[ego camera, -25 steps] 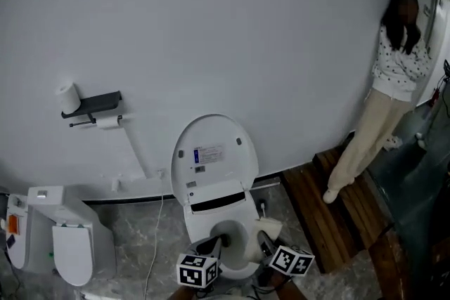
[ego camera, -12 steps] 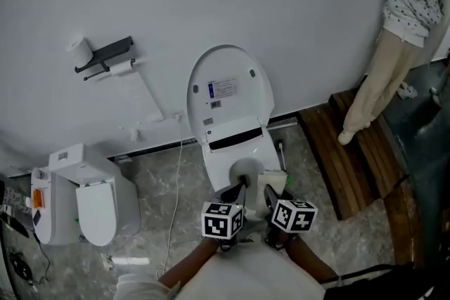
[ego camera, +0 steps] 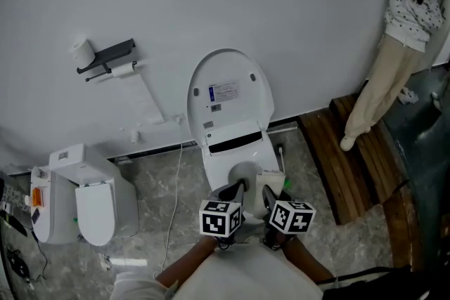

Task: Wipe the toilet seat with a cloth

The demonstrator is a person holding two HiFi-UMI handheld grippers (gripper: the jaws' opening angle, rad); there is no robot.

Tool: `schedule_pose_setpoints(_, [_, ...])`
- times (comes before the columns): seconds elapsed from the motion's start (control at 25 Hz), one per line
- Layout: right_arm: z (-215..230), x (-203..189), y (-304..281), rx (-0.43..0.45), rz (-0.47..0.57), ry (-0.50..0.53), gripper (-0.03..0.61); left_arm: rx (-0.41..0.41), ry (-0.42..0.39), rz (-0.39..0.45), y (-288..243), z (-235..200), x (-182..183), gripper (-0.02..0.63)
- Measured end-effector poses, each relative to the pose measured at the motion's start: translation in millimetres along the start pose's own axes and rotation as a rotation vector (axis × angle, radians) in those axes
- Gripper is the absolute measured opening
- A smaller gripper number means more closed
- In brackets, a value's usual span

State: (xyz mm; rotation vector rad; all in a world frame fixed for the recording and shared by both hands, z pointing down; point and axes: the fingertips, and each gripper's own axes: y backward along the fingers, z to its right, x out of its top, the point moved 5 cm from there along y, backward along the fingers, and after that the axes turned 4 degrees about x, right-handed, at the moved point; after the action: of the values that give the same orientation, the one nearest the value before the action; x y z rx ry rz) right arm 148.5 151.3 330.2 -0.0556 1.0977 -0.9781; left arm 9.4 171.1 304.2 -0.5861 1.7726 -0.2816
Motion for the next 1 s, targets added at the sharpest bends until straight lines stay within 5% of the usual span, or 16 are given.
schedule_pose_setpoints(1.0, [4,-3,-6,-0.001,-0.022,-0.012,0.089,0.028,0.034,0.003,-2,-13,2,0.012])
